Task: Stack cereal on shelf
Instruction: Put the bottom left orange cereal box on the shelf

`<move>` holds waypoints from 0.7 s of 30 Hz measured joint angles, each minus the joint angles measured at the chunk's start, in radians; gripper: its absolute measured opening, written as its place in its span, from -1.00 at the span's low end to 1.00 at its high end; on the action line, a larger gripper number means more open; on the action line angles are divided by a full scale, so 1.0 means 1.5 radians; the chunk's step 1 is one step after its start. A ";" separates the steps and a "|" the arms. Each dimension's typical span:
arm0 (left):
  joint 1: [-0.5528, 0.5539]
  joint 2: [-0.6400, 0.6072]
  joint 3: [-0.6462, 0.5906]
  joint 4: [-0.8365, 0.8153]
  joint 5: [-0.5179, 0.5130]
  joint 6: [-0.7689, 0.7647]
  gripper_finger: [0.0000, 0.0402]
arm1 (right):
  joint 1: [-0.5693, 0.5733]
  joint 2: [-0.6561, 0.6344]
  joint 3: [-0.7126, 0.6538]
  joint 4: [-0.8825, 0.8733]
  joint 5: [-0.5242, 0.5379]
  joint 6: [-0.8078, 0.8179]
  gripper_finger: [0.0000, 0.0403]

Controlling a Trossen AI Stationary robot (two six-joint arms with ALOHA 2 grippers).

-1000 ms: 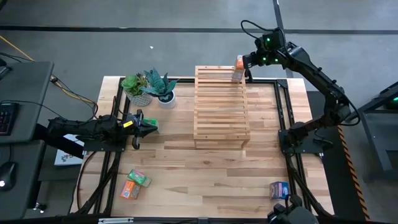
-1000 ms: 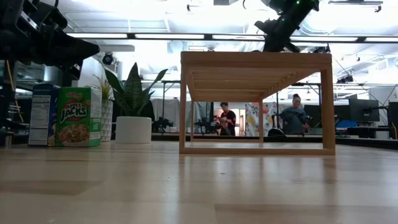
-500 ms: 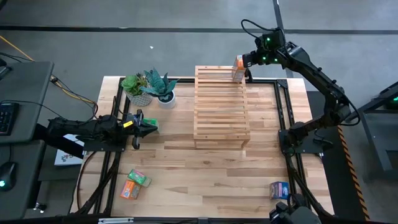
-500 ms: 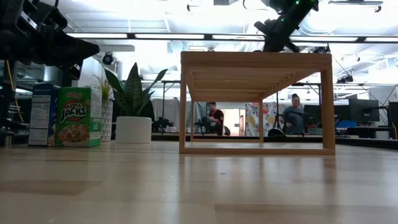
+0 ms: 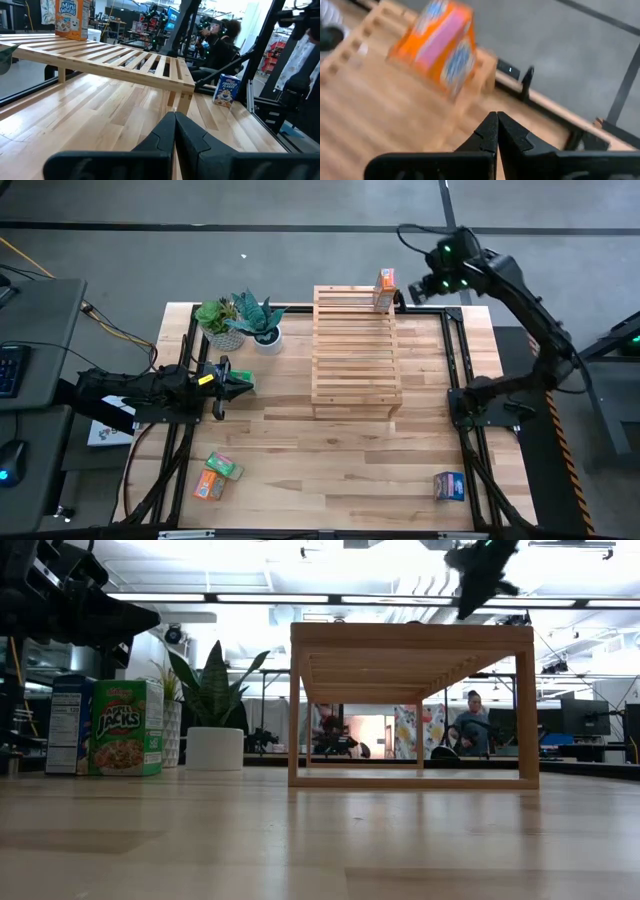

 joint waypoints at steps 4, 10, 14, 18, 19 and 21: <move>0.000 0.000 0.000 0.000 0.000 0.000 -1.00 | 0.048 -0.106 -0.061 -0.009 -0.004 0.028 -1.00; 0.000 0.000 0.000 0.000 0.000 0.000 -1.00 | 0.189 -0.306 -0.275 0.208 -0.096 0.079 -1.00; 0.000 0.000 0.000 0.000 0.000 0.000 -1.00 | 0.304 -0.422 -0.461 0.474 -0.151 0.115 -1.00; 0.000 0.000 0.000 0.000 0.000 0.000 -1.00 | 0.412 -0.483 -0.614 0.746 -0.158 0.104 -1.00; 0.000 0.000 0.000 0.000 0.000 0.000 -1.00 | 0.437 -0.486 -0.642 0.796 -0.158 0.086 -1.00; 0.000 0.000 0.000 0.000 0.000 0.000 -1.00 | 0.480 -0.485 -0.682 0.869 -0.158 0.041 -1.00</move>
